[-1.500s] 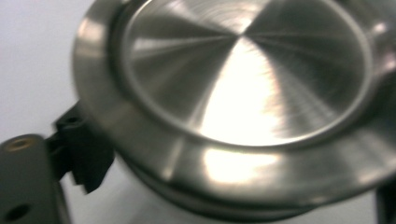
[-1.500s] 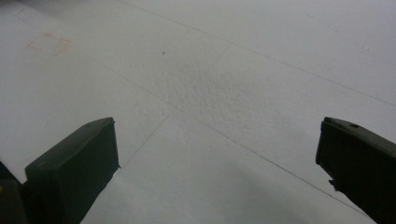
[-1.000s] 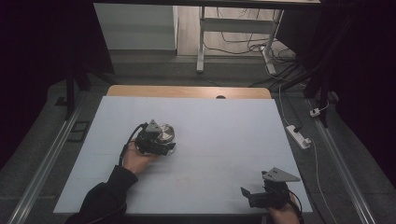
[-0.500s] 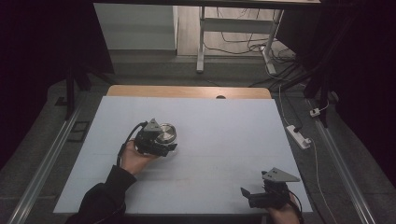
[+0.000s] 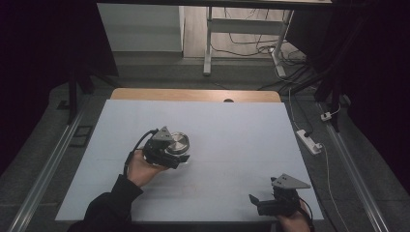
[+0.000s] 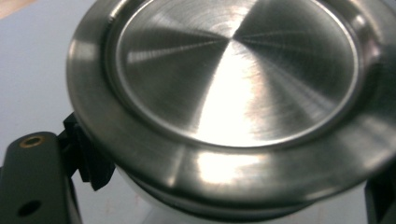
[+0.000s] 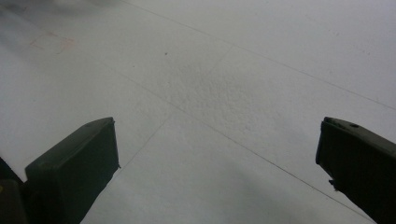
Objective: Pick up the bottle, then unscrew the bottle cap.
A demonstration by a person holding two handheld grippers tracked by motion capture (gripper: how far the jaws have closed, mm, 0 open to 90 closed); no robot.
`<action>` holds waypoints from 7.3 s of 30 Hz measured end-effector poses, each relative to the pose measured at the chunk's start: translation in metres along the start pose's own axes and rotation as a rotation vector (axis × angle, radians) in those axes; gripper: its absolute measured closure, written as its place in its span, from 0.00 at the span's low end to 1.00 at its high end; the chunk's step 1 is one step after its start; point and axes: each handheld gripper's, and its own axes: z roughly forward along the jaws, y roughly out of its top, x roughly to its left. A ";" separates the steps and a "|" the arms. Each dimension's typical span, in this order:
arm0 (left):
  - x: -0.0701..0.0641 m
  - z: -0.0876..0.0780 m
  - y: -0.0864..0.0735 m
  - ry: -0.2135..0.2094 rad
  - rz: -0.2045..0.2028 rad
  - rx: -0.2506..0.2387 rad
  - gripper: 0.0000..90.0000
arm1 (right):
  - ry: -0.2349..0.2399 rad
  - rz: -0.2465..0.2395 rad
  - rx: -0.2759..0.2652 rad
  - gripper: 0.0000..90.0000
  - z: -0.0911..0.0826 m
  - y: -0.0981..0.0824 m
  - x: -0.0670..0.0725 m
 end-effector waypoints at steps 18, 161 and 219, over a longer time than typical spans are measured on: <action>-0.033 0.002 0.012 -0.070 0.075 0.014 0.18 | 0.002 -0.005 0.000 0.00 0.000 0.000 0.000; -0.052 -0.002 0.019 -0.087 0.183 0.029 0.18 | 0.341 -0.294 -0.134 0.16 0.072 0.171 0.105; -0.053 -0.009 0.019 -0.255 0.240 -0.021 0.18 | 0.611 -0.406 -0.142 0.07 0.046 0.179 0.081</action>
